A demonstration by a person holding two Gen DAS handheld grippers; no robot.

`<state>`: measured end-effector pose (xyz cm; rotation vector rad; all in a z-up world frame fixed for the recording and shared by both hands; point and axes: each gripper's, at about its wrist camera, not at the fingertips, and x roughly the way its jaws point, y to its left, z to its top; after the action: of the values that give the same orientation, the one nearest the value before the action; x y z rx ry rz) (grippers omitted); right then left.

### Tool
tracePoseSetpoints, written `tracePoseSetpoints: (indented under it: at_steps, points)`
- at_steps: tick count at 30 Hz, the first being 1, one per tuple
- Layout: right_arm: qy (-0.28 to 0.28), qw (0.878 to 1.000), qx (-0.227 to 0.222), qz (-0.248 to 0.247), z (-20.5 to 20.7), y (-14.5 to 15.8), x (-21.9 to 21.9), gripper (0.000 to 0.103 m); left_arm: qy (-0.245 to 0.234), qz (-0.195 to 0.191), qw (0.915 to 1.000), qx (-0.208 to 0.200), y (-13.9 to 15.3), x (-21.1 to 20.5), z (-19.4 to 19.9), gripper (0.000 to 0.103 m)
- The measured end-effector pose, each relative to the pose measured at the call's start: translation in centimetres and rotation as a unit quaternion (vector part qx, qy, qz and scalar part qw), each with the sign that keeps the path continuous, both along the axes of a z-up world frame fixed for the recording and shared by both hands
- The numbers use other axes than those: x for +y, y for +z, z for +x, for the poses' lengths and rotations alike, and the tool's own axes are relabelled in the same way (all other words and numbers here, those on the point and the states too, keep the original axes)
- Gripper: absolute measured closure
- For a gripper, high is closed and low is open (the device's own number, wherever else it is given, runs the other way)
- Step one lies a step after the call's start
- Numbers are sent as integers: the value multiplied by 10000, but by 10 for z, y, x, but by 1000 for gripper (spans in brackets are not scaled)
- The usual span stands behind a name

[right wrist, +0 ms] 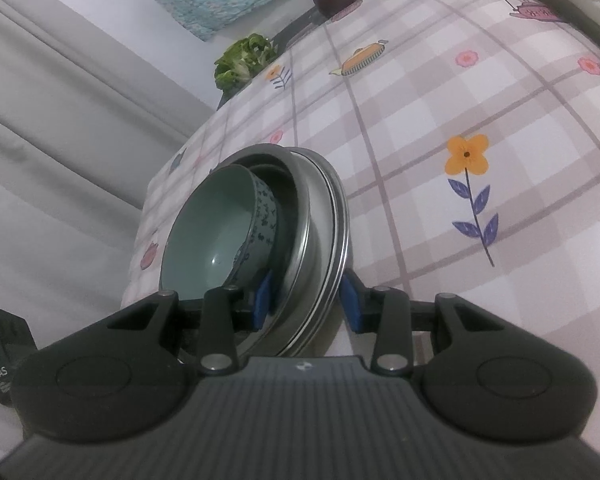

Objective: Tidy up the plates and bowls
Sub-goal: 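Lower the nested bowls onto the white plate and open both grippers, then withdraw both grippers from the stacked dishes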

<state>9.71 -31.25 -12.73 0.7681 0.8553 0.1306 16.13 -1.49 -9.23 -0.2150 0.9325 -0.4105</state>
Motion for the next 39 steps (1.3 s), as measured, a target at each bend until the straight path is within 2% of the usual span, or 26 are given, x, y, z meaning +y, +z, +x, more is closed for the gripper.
tracePoseSetpoints:
  at_steps: [5,7,9,11,12,13,14,18,20,22,24,28,31,34,36,39]
  points:
    - [16,9999,-21,-116,-1,2,3,65,-20,92,9999,-102,3,-1,-1,54]
    - [41,9995,-88,-292,-5,7,7,63,-22,257,9994,-233,6,-1,-6,42]
    - [53,9986,-193,-493,-11,13,10,55,-13,357,9987,-368,10,1,-15,39]
    - [52,9958,-325,-853,-21,23,13,43,-23,383,9982,-471,13,4,-24,36]
    - [58,9939,-396,-1025,-26,27,15,39,-28,452,9975,-534,15,6,-29,32]
    - [68,9915,-470,-1208,-31,31,17,31,-35,529,9968,-599,17,7,-35,28]
    - [75,9884,-555,-1409,-38,36,20,23,-36,614,9958,-674,19,7,-40,27]
    - [128,9727,-853,-2152,-60,54,32,13,3,865,9919,-933,28,11,-63,17]
    - [117,9633,-1006,-2484,-72,61,40,1,28,947,9894,-1097,32,11,-75,11]
    - [98,9543,-1161,-2753,-82,67,48,1,73,1116,9853,-1291,37,10,-86,3]
    - [79,9438,-1245,-3061,-89,72,57,1,115,1313,9801,-1487,42,8,-97,0]
    - [41,9240,-1244,-3616,-102,78,71,1,189,1597,9736,-1617,50,-1,-107,0]
    - [28,9202,-1198,-3726,-109,82,77,1,382,1904,9673,-1628,53,-9,-113,0]
    - [-67,9193,-1164,-3759,-116,87,80,1,424,2318,9537,-1868,57,-19,-121,0]
    - [-202,9137,-1167,-3887,-120,91,82,1,419,2486,9461,-2032,59,-25,-127,0]
    - [-320,9108,-1214,-3934,-126,97,82,1,320,2538,9460,-1990,60,-32,-129,0]
